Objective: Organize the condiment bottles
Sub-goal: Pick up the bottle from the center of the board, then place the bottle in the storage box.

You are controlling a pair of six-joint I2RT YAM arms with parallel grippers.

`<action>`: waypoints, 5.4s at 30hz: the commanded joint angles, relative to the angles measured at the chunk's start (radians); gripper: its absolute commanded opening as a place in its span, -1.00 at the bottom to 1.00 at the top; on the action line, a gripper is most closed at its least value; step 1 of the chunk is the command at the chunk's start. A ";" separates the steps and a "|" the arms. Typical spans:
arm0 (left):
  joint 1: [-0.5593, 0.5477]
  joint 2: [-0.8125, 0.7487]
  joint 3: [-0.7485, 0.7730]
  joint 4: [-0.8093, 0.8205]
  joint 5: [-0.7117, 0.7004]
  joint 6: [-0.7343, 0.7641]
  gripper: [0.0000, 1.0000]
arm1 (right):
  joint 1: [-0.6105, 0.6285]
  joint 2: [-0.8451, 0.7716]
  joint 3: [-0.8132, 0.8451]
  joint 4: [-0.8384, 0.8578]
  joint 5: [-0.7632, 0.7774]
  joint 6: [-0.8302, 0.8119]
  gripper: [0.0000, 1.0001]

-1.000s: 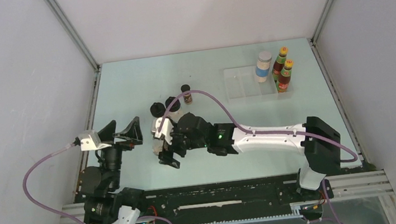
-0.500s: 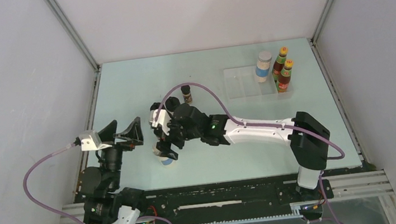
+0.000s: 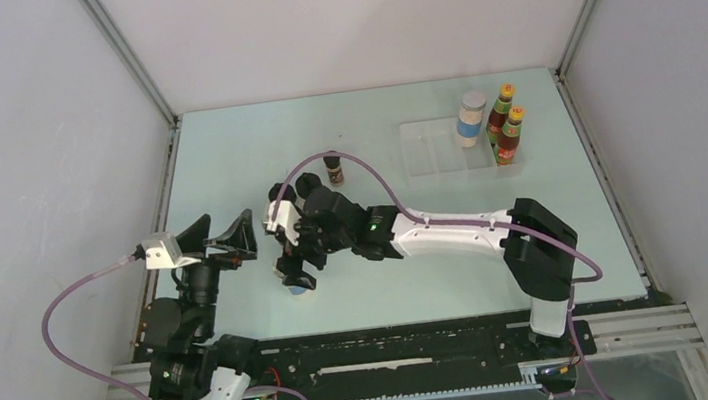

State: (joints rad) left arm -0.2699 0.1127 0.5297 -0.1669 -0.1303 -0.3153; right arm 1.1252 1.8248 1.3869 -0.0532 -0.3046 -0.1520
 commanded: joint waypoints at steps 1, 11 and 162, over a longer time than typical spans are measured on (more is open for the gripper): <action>-0.005 -0.001 -0.003 0.019 0.002 -0.011 1.00 | -0.004 0.014 0.050 0.007 -0.034 0.006 0.99; -0.005 -0.001 -0.004 0.020 0.003 -0.012 1.00 | -0.004 0.052 0.075 -0.001 -0.056 0.008 0.99; -0.029 0.029 -0.002 0.007 -0.010 0.008 1.00 | -1.002 -0.288 -0.258 0.150 0.410 0.272 -1.00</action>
State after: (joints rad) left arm -0.2947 0.1246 0.5297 -0.1688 -0.1390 -0.3141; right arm 0.1261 1.5406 1.1149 -0.0036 0.1097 0.1017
